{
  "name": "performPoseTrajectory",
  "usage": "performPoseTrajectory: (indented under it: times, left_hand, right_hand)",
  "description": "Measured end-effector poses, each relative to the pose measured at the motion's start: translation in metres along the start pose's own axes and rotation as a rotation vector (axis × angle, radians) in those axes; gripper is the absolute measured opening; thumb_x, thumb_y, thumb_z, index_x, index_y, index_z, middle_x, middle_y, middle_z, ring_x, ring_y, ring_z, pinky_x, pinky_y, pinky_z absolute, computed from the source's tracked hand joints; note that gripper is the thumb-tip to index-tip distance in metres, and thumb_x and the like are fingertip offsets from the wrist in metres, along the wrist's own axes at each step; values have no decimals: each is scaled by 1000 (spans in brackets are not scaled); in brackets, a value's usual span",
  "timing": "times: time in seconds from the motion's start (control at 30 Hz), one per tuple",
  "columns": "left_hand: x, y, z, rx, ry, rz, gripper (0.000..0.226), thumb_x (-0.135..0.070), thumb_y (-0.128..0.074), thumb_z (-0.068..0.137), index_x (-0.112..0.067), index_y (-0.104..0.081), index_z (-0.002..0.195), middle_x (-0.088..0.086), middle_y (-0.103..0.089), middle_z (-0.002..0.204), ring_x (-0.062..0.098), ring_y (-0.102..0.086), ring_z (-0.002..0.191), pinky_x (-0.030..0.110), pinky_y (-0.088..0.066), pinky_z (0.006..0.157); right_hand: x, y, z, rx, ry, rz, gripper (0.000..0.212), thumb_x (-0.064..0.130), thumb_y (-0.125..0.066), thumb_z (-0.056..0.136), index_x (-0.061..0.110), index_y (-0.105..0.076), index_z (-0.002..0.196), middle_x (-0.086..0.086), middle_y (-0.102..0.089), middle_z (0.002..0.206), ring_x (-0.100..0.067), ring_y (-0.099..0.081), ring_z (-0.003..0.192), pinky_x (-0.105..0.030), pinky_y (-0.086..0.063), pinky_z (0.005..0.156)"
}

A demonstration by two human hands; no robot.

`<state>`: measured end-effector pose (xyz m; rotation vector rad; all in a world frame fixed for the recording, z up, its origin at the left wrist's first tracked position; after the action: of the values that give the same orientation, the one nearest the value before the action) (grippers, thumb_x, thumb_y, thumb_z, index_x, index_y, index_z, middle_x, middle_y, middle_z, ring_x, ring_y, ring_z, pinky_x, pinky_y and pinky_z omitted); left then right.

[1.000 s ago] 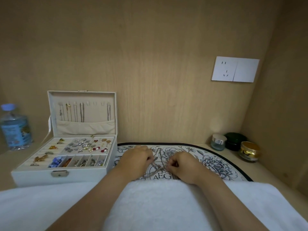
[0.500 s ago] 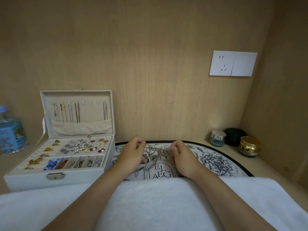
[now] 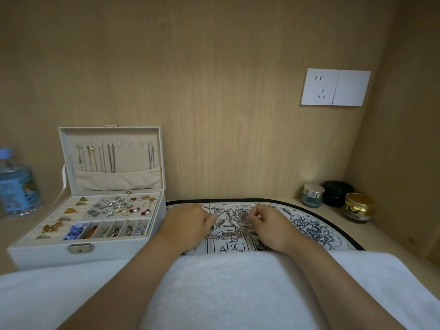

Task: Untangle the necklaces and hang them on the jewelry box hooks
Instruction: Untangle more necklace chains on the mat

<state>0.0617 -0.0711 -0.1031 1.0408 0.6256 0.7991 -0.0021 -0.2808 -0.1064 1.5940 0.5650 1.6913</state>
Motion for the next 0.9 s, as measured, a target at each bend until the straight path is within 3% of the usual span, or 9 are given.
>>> performPoseTrajectory:
  times: [0.13,0.23,0.37,0.5,0.73,0.9]
  left_hand:
    - [-5,-2,6,-35,-65,107,24,-37,-53,95,-24,-64,112,-1,-63,107,21,-62,95,30,-49,72]
    - [-18,-14,11,-47,-249,-36,34,-27,-55,97,-34,-59,130,-5,-57,114,16,-51,109,33,-48,77]
    - [-28,-28,22,46,-391,-112,26,-33,-59,96,-34,-68,121,-10,-60,120,12,-48,110,31,-43,84]
    - [-24,-29,30,25,-346,-162,11,-31,-58,96,-27,-68,97,-13,-64,103,8,-49,101,31,-42,90]
    - [-18,-16,44,-63,-190,-59,5,-14,-46,100,-19,-46,97,-4,-56,78,12,-49,64,31,-39,57]
    - [-24,-18,62,100,-83,-403,9,-20,-47,103,-17,-55,104,-3,-66,85,1,-55,64,20,-41,56]
  right_hand:
    - [-3,1,-3,78,46,-193,14,29,-58,93,27,-62,80,8,-67,78,-13,-63,78,-35,-54,77]
    - [-2,1,-4,95,68,-213,7,30,-65,90,29,-68,85,10,-68,80,-9,-63,80,-30,-53,77]
    - [-4,5,-1,104,84,-180,5,29,-69,85,27,-74,84,12,-71,76,-2,-64,74,-21,-52,72]
    - [-9,7,1,85,81,-138,14,26,-70,87,22,-72,73,11,-70,69,0,-61,66,-19,-49,67]
    - [-8,3,6,-42,27,-100,16,34,-54,95,31,-61,80,10,-66,71,-9,-63,72,-33,-54,74]
    - [-9,6,7,-109,-27,-226,15,34,-49,97,30,-63,92,9,-68,85,-16,-63,82,-31,-52,73]
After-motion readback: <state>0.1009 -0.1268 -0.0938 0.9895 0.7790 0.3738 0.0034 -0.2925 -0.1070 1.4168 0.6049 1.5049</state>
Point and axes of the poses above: each hand's wrist, its own z-axis towards the middle knuckle, its own y-axis out of the back of the hand, x = y × z, the point moved 2 cm from there along z, towards the middle knuckle
